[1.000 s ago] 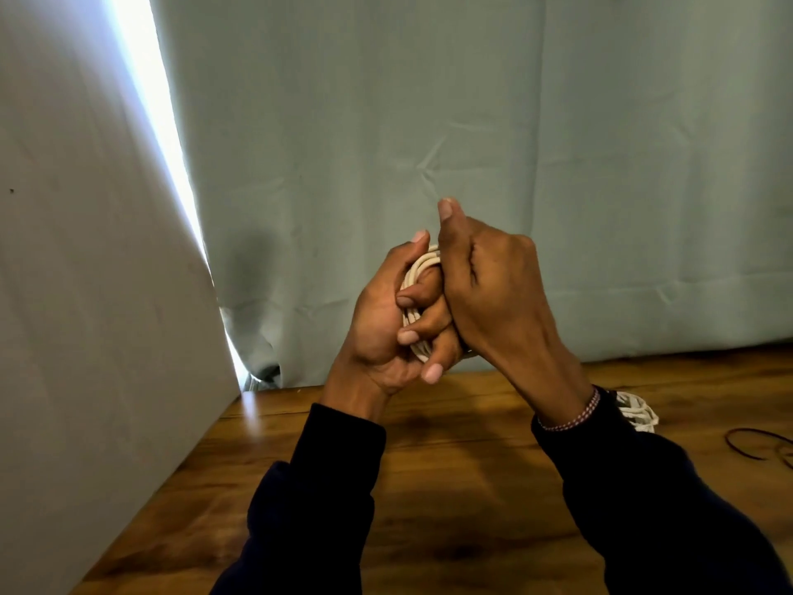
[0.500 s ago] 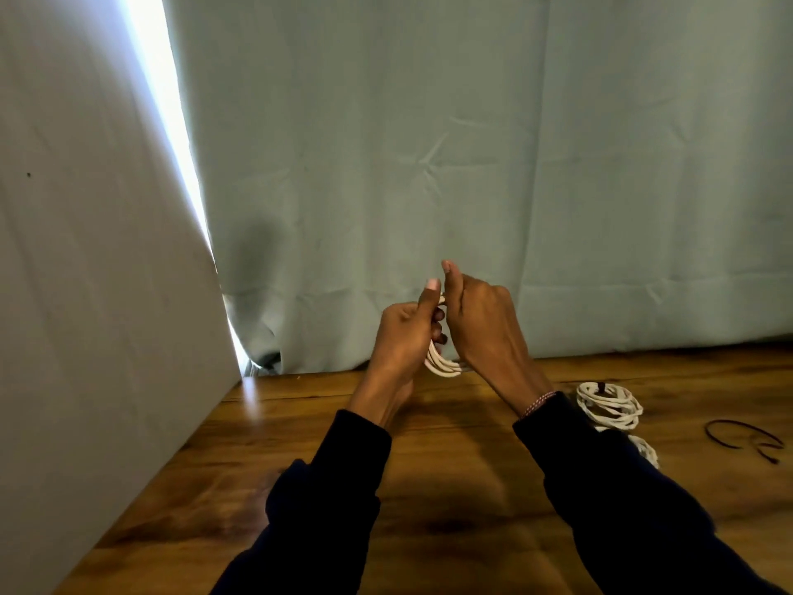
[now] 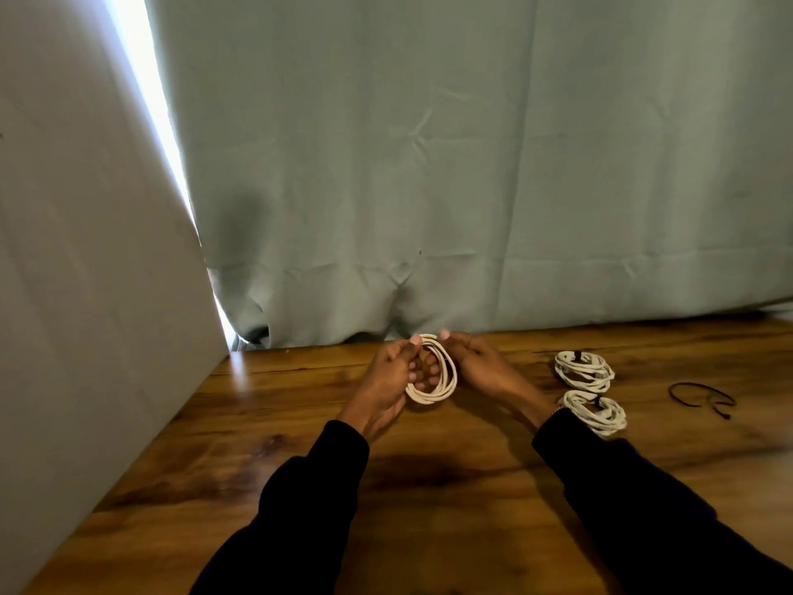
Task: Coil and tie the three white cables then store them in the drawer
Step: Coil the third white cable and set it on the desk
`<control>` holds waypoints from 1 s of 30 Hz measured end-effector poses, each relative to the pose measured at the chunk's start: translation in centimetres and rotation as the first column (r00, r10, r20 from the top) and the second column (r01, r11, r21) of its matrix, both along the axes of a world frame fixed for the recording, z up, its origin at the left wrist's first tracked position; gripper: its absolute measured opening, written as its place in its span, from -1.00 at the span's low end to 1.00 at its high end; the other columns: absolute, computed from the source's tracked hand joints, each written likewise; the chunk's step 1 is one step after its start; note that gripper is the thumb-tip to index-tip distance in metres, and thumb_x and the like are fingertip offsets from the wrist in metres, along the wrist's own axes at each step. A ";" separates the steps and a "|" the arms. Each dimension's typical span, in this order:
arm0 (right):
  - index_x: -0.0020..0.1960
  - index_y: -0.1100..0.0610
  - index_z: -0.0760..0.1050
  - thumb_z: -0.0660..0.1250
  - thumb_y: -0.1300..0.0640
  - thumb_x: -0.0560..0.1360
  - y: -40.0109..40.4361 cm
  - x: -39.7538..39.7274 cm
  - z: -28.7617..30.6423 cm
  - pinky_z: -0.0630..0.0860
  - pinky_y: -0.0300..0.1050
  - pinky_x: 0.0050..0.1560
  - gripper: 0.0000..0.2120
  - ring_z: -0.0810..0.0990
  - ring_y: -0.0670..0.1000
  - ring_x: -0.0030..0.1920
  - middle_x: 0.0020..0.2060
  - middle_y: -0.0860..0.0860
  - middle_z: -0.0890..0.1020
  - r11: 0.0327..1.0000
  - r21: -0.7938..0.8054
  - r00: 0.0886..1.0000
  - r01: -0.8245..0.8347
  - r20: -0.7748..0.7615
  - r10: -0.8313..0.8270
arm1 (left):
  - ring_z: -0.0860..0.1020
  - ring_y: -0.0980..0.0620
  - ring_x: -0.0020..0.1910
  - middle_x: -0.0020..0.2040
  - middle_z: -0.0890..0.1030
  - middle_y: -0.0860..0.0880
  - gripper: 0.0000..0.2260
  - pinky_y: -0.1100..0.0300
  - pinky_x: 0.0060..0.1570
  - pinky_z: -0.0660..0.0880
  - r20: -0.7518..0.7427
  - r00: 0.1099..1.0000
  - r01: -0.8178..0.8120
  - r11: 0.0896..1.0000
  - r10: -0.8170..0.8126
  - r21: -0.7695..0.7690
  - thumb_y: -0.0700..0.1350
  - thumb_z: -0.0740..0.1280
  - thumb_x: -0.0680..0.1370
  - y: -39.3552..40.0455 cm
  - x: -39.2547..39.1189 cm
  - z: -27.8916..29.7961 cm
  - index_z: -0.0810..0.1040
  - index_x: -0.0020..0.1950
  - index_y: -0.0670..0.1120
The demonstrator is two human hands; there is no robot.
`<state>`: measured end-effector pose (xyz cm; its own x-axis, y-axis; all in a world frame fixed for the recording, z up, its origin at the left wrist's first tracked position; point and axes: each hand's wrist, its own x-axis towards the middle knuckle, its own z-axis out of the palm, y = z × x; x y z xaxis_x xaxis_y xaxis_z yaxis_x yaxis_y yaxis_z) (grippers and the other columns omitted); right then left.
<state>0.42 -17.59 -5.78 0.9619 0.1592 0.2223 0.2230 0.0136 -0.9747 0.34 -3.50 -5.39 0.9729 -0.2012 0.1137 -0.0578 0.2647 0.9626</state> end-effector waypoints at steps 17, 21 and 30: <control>-0.05 0.16 0.74 0.55 0.13 0.42 -0.8 1.5 -4.0 0.51 0.09 0.34 -0.86 0.60 -0.06 0.26 0.17 0.03 0.67 0.998 -0.009 0.998 0.057 -0.014 -0.058 | 0.42 0.17 -0.62 -0.57 0.46 0.03 -0.76 0.28 -0.57 0.36 -0.144 0.989 -0.042 0.999 0.040 -0.007 -0.10 0.19 0.70 1.1 1.3 -3.3 0.50 -0.07 -0.20; -0.10 -0.02 0.75 0.51 0.05 0.47 -0.6 1.4 -4.3 0.55 -0.02 0.27 -0.95 0.54 -0.27 0.24 0.06 -0.07 0.72 0.941 -0.282 0.965 0.189 0.230 -0.125 | 0.43 0.16 -0.62 -0.56 0.44 0.03 -0.70 0.29 -0.56 0.40 -0.146 0.989 -0.023 0.991 0.003 -0.134 -0.14 0.20 0.69 1.2 2.0 -3.8 0.49 -0.21 -0.22; -0.11 0.16 0.50 0.62 0.19 0.33 0.7 1.1 -5.0 0.65 0.10 -0.23 -0.69 0.69 0.08 -0.25 -0.27 0.06 0.69 0.881 -0.258 0.910 0.396 0.241 -0.339 | 0.30 0.16 -0.61 -0.53 0.31 0.03 -0.70 0.27 -0.53 0.34 -0.131 0.991 -0.019 0.989 0.000 -0.149 -0.19 0.25 0.66 1.5 3.2 -4.5 0.39 -0.27 -0.17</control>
